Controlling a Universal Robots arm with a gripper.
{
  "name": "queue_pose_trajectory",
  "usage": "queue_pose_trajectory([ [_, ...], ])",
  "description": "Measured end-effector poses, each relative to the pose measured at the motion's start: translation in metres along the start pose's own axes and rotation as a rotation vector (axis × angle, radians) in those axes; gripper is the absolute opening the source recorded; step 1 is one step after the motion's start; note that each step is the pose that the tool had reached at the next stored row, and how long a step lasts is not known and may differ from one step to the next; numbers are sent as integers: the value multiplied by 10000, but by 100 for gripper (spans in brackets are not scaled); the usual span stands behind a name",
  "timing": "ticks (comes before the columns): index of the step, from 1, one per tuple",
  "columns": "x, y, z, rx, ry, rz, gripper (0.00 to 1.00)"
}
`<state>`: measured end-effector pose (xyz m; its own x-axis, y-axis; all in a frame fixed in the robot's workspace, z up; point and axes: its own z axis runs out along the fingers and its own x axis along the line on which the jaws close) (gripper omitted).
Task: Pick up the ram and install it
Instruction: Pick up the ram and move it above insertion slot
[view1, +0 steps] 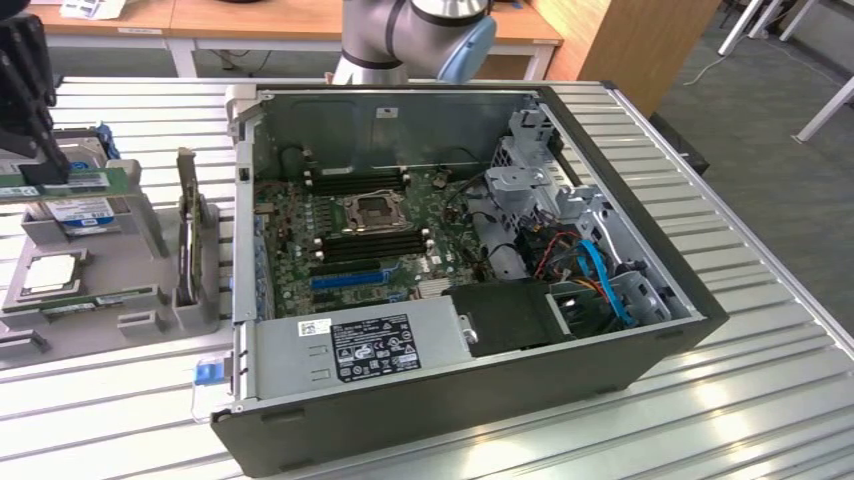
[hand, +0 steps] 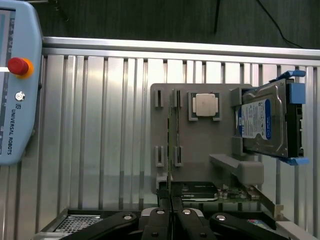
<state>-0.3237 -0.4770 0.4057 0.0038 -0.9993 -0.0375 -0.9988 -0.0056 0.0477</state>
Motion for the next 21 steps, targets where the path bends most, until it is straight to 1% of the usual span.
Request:
queue_pose_trajectory([
  [21, 2, -528, -25, -5, 0, 0, 11],
])
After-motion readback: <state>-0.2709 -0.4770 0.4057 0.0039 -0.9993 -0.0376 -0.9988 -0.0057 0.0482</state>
